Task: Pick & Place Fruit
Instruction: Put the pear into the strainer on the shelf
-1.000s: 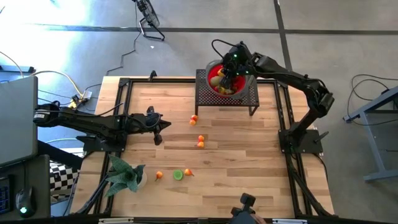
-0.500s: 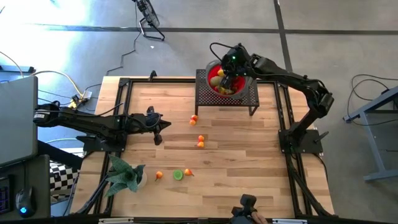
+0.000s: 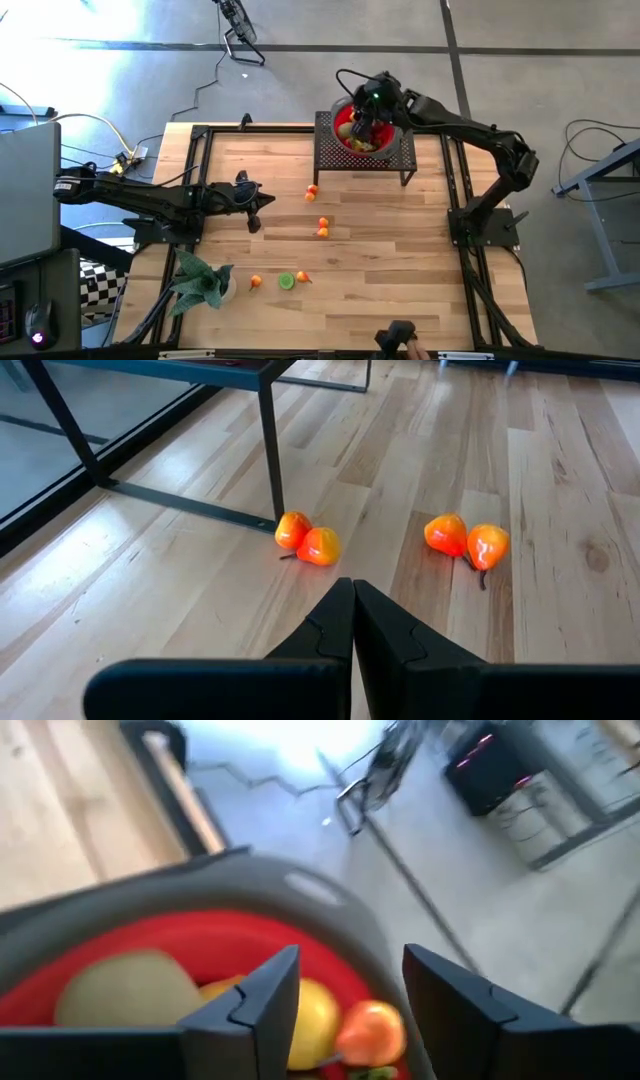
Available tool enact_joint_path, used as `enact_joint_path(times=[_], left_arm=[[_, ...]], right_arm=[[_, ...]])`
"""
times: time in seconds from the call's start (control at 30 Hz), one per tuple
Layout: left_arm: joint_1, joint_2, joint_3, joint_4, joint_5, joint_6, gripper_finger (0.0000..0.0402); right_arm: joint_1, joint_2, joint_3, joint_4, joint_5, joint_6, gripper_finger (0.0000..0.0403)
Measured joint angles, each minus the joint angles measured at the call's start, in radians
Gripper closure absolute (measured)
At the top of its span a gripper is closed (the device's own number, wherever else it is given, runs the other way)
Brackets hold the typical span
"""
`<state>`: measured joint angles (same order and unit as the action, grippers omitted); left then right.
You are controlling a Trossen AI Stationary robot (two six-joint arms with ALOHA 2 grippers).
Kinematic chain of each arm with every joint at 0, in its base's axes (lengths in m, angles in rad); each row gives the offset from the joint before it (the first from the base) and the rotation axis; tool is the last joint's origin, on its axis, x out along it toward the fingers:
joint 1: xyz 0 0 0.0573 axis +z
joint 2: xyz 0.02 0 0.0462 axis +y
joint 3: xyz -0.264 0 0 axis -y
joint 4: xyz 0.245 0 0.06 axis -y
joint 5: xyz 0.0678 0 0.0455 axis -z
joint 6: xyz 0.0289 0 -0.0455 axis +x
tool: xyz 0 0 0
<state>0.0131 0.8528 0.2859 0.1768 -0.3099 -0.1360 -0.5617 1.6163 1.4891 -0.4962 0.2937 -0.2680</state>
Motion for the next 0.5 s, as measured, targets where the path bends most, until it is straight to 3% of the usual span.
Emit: enact_joint_path(times=[0.33,0.5], left_arm=[[0.0,0.0,0.0,0.0,0.001,0.0,0.0396],[0.0,0.0,0.0,0.0,0.001,0.0,0.0396]], right_arm=[[0.129,-0.129,0.0,0.012,0.009,-0.026,0.0249],[0.189,-0.165,0.0,0.008,-0.094,-0.025,0.0263]])
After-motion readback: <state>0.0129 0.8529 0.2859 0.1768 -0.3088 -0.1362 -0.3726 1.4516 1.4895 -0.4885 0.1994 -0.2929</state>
